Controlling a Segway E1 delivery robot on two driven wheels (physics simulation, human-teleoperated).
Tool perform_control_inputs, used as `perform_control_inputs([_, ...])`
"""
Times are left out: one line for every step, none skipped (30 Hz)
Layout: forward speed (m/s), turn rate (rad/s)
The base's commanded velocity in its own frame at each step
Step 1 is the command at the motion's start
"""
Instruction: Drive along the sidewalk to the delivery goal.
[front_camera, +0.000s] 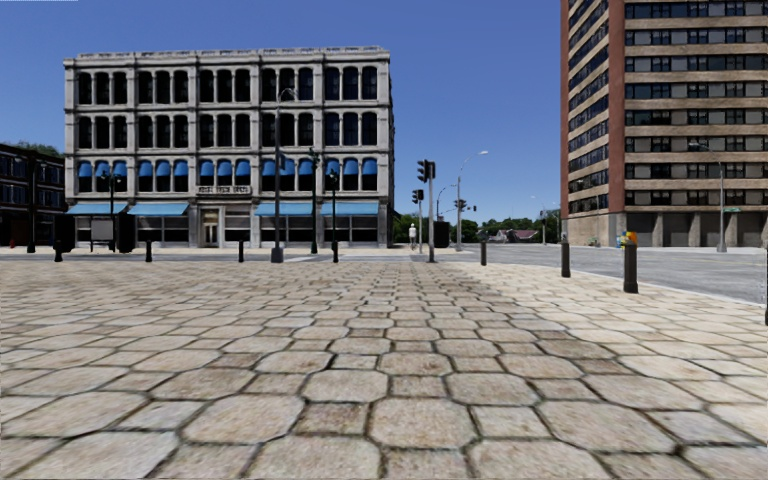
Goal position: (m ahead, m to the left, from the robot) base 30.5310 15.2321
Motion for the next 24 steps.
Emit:
perform_control_inputs([2.0,0.0])
perform_control_inputs([2.0,0.0])
perform_control_inputs([2.0,0.0])
perform_control_inputs([2.0,0.0])
perform_control_inputs([2.0,0.0])
perform_control_inputs([2.0,0.0])
perform_control_inputs([2.0,0.0])
perform_control_inputs([2.0,0.0])
perform_control_inputs([2.0,0.0])
perform_control_inputs([2.0,0.0])
perform_control_inputs([2.0,0.0])
perform_control_inputs([2.0,0.0])
perform_control_inputs([2.0,0.0])
perform_control_inputs([2.0,0.0])
perform_control_inputs([2.0,0.0])
perform_control_inputs([2.0,0.0])
perform_control_inputs([2.0,0.0])
perform_control_inputs([2.0,0.0])
perform_control_inputs([2.0,0.0])
perform_control_inputs([2.0,0.0])
perform_control_inputs([2.0,0.0])
perform_control_inputs([2.0,0.0])
perform_control_inputs([2.0,0.0])
perform_control_inputs([2.0,0.0])
